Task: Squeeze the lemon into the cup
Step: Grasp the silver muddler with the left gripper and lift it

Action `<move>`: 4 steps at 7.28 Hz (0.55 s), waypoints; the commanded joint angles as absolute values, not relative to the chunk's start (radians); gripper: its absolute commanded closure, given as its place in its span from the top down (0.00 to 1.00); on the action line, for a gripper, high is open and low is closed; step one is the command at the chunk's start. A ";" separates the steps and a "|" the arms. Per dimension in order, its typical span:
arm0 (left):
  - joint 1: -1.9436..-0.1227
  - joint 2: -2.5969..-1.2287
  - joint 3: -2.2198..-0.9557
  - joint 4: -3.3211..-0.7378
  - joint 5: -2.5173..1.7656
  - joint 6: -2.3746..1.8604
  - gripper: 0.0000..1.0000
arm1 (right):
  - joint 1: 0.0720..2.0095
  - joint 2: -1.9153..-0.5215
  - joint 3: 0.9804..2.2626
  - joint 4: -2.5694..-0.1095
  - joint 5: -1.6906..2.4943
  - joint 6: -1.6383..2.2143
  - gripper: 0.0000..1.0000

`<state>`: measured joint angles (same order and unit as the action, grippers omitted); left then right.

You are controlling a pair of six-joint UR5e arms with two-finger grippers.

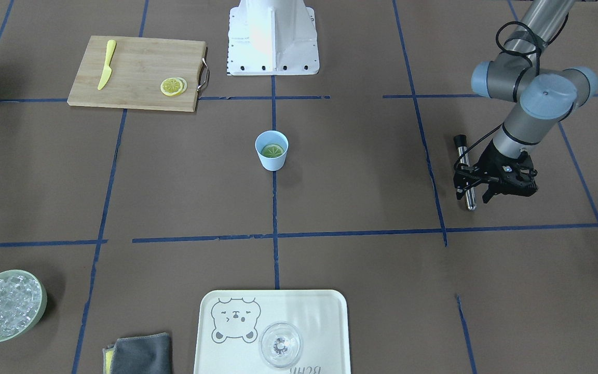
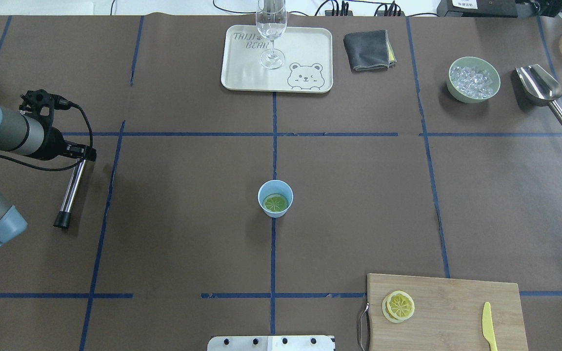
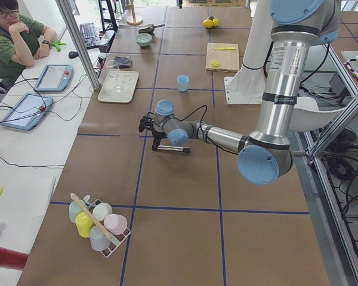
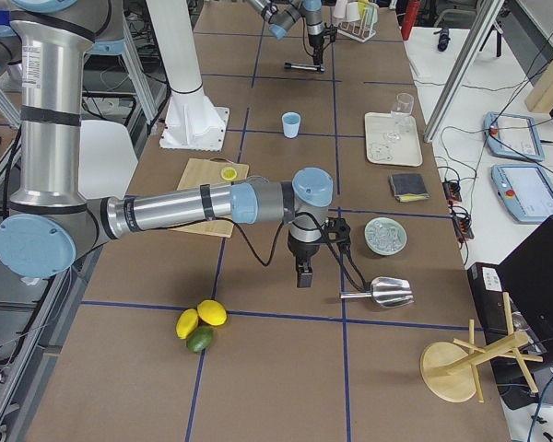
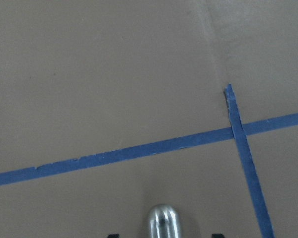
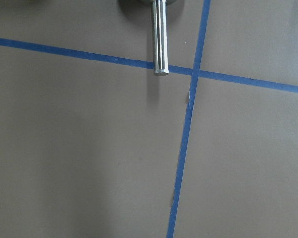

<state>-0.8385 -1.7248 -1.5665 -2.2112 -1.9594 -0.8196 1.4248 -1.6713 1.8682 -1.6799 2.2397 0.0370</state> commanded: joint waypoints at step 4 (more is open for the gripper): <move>-0.810 -1.712 -1.566 -2.212 -1.936 -0.830 0.52 | 1.428 -1.672 1.867 -1.680 2.235 0.037 1.00</move>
